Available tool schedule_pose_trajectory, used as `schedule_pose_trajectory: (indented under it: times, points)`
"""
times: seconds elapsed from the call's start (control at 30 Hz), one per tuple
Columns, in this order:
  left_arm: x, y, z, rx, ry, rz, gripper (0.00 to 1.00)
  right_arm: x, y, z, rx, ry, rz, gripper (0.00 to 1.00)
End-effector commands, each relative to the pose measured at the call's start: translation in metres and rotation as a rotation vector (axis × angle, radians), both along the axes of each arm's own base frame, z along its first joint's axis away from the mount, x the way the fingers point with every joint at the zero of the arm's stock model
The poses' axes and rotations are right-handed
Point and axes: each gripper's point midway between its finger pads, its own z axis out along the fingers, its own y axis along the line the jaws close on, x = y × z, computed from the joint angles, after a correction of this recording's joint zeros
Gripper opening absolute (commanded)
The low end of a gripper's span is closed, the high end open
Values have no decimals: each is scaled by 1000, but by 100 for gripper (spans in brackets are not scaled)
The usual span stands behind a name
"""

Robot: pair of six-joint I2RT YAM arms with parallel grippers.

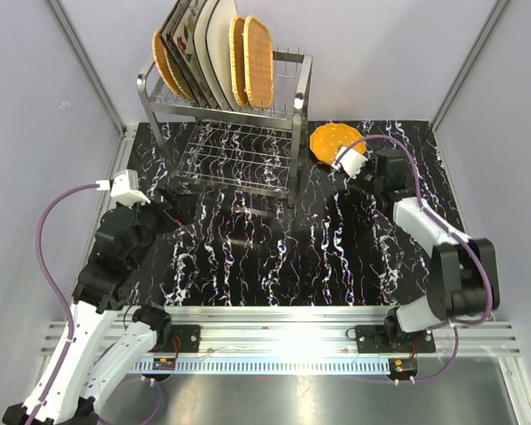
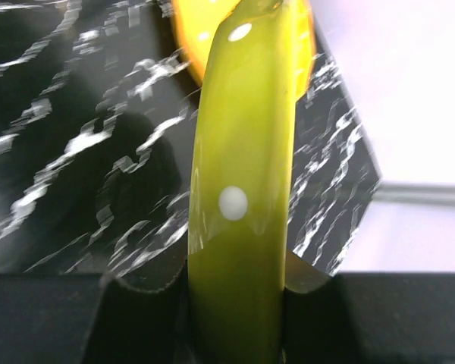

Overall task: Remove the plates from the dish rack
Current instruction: Place the plate on the table

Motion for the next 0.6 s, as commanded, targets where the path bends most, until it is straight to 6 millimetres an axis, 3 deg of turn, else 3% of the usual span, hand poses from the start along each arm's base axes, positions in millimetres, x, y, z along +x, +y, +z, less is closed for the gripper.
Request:
schedule_pose_trajectory:
  times: [0.0,0.03,0.07,0.1,0.17,0.2,0.23,0.3,0.33,0.4,0.43,0.57]
  points:
    - [2,10,7,-17,-44,59,99,66,23,105,-37,-468,184,0]
    - [2,12,4,-16,-37,70,99,74,24,109,-42,-501,198,0]
    - [1,13,6,-21,-44,75,99,85,26,94,-49,-481,215,0]
    - [-1,15,3,-18,-37,83,99,93,29,104,-65,-515,239,0]
    - [-4,20,2,-21,-38,103,99,109,33,91,-75,-504,264,0]
    - [-5,21,-2,-20,-30,110,99,117,36,100,-85,-533,284,0]
    - [-6,24,-2,-24,-31,123,99,125,36,88,-97,-524,296,0]
    - [-10,27,-6,-30,-28,135,99,136,41,91,-137,-561,329,0]
    - [-11,28,-7,-38,-27,143,99,144,40,77,-151,-550,337,0]
    - [-15,31,-10,-45,-22,156,99,154,44,80,-175,-573,363,0]
    - [-16,33,-11,-51,-21,163,99,160,44,68,-178,-553,367,0]
    - [-21,37,-13,-61,-21,180,99,173,48,58,-197,-546,393,0]
